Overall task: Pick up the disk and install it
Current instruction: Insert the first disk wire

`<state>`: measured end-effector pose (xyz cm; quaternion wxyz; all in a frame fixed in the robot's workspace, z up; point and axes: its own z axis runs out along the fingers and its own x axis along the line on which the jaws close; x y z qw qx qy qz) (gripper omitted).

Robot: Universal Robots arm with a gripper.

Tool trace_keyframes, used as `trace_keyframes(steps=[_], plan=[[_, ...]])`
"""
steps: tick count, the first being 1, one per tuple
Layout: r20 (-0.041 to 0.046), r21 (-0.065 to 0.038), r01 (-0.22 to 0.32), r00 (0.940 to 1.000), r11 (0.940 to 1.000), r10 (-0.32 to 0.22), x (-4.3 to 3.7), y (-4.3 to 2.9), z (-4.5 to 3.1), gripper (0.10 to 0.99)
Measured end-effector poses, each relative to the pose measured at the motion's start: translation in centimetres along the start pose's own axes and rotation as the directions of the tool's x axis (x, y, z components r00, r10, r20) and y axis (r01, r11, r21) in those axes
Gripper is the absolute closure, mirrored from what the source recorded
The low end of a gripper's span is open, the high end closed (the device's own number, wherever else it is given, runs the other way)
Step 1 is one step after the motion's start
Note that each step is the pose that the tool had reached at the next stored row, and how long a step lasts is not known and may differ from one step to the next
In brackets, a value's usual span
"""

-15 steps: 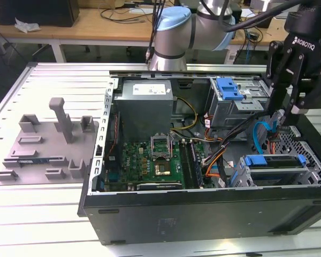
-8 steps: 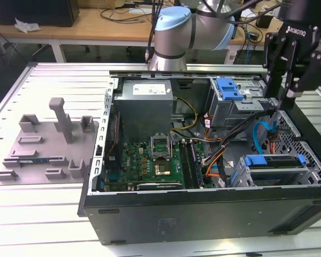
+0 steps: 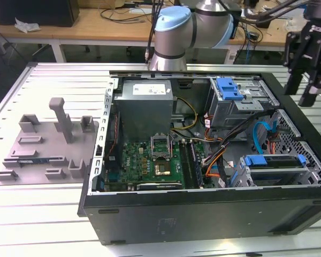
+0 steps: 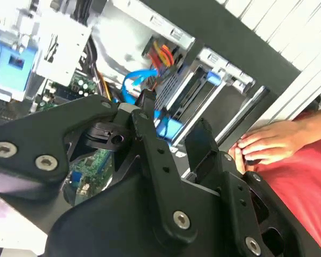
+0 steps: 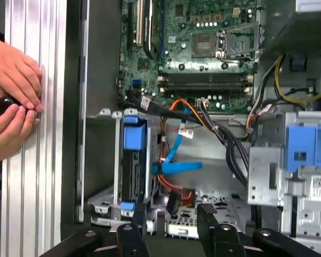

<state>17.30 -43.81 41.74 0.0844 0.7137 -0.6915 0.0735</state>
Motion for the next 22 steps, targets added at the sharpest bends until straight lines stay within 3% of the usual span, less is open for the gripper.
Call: trace_keyframes(steps=[1,2,5,9,12,14,15,16,18,22], plan=[[-0.0053,-0.001,0.000,1.0000,1.0000,0.000,-0.01,-0.90,0.04,0.580],[-0.0090,-0.002,-0.004,1.0000,1.0000,0.004,-0.04,-1.24,0.13,0.580],[-0.0105,-0.009,-0.034,0.9994,0.9994,0.034,-0.12,-1.49,0.49,0.580],[-0.0128,-0.025,-0.107,0.9942,0.9939,0.107,-0.22,-1.50,0.97,0.580],[-0.0335,-0.031,-0.148,0.9885,0.9885,0.147,-0.24,-1.50,1.06,0.580],[-0.0630,-0.029,-0.177,0.9826,0.9838,0.175,-0.25,-1.50,1.10,0.580],[-0.0773,-0.025,-0.192,0.9788,0.9810,0.190,-0.25,-1.50,1.13,0.580],[-0.0799,-0.014,-0.201,0.9766,0.9794,0.200,-0.28,-1.51,1.15,0.580],[-0.0746,0.018,-0.210,0.9747,0.9776,0.211,-0.40,-1.32,1.17,0.580],[-0.0695,0.046,-0.218,0.9728,0.9748,0.221,-0.49,-0.98,1.34,0.580]])
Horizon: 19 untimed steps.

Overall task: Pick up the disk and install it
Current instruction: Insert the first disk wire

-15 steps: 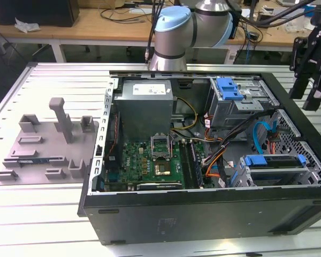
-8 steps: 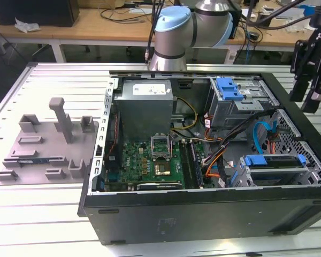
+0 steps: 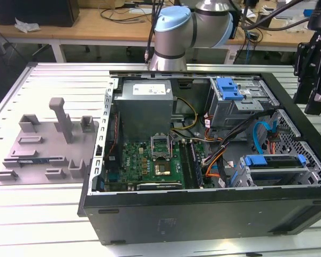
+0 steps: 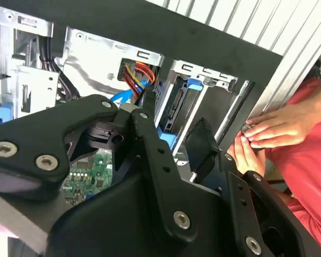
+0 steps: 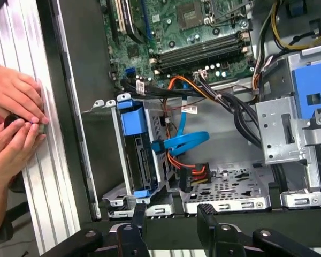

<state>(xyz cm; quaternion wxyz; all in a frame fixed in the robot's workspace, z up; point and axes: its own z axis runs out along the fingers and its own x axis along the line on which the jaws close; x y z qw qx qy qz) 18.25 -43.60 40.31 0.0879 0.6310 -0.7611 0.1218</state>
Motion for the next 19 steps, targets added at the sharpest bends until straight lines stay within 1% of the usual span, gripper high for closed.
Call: trace_keyframes(steps=[1,3,5,7,8,9,11,12,13,14,15,16,17,18,19], plan=[[0.0002,0.001,-0.003,1.0000,1.0000,0.003,-0.04,0.07,0.08,0.580],[-0.0007,-0.003,-0.016,0.9999,0.9999,0.016,-0.28,0.48,0.56,0.580],[-0.0012,-0.004,-0.022,0.9998,0.9997,0.022,-0.45,0.62,0.85,0.580],[-0.0033,-0.009,-0.034,0.9994,0.9994,0.034,-0.66,0.67,1.14,0.580],[-0.0043,-0.013,-0.044,0.9990,0.9989,0.044,-0.71,0.68,1.24,0.580],[-0.0071,-0.022,-0.066,0.9978,0.9976,0.066,-0.75,0.70,1.36,0.580],[-0.0113,-0.035,-0.085,0.9963,0.9957,0.085,-0.79,0.70,1.41,0.580],[-0.0144,-0.044,-0.085,0.9963,0.9954,0.085,-0.83,0.67,1.42,0.580],[-0.0188,-0.057,-0.082,0.9966,0.9950,0.081,-0.88,0.57,1.44,0.580],[-0.0291,-0.086,-0.073,0.9971,0.9936,0.070,-1.00,0.20,1.44,0.580],[-0.0345,-0.104,-0.067,0.9974,0.9923,0.064,-1.07,-0.08,1.45,0.580],[-0.0394,-0.120,-0.063,0.9975,0.9908,0.058,-1.15,-0.40,1.49,0.580],[-0.0419,-0.128,-0.060,0.9976,0.9900,0.055,-1.24,-0.59,1.59,0.580],[-0.0429,-0.130,-0.059,0.9976,0.9898,0.054,-1.31,-0.62,1.74,0.580],[-0.0433,-0.130,-0.059,0.9976,0.9898,0.054,-1.45,-0.57,2.02,0.580]])
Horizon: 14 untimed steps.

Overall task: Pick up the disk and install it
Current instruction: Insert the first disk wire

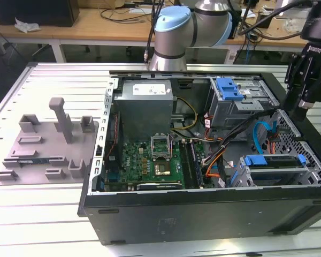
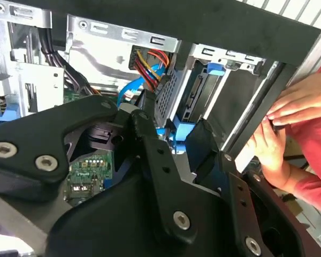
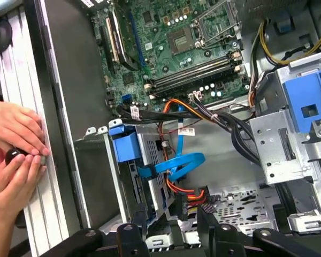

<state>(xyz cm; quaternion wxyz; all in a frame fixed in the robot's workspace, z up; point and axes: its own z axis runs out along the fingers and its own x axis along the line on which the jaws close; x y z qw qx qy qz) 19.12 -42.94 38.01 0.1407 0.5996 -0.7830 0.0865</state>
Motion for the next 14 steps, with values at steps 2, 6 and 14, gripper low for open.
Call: trace_keyframes(steps=[2,6,14], plan=[[0.0004,0.002,0.003,1.0000,1.0000,-0.003,-0.11,0.11,0.21,0.580],[0.0037,0.014,0.014,0.9999,0.9998,-0.014,-0.20,0.34,0.50,0.580],[0.0112,0.056,0.028,0.9995,0.9980,-0.029,-0.35,0.77,1.26,0.580]])
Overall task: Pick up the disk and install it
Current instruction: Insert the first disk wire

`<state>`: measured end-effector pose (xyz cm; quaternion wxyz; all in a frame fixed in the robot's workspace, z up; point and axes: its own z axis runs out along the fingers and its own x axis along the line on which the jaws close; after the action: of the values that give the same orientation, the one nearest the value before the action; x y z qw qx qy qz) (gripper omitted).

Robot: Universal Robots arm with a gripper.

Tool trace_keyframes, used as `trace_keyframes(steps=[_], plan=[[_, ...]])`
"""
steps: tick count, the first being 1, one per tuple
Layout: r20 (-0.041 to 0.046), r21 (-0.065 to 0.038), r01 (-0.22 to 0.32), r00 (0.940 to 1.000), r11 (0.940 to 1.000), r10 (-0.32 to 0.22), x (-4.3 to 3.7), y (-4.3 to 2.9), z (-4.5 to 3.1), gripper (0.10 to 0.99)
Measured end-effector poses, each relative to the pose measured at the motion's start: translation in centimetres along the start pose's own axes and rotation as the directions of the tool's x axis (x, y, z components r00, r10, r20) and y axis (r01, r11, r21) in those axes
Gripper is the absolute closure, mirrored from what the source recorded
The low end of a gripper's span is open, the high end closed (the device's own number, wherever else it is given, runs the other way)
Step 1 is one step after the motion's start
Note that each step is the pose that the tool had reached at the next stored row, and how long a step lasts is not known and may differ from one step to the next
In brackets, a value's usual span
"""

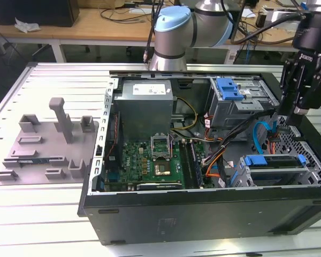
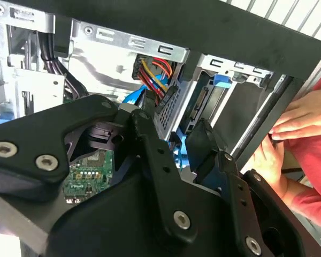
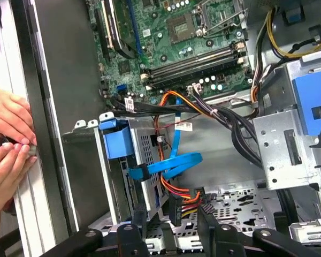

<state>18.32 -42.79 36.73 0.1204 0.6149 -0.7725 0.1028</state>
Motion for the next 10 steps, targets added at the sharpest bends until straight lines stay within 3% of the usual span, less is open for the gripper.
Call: trace_keyframes(steps=[7,8,10], plan=[[0.0008,0.003,-0.001,1.0000,1.0000,0.001,-0.69,0.11,0.77,0.596],[0.0008,0.003,-0.001,1.0000,1.0000,0.001,-0.73,0.12,0.84,0.667],[0.0002,0.003,-0.001,1.0000,1.0000,0.001,-0.81,0.12,1.06,0.667]])
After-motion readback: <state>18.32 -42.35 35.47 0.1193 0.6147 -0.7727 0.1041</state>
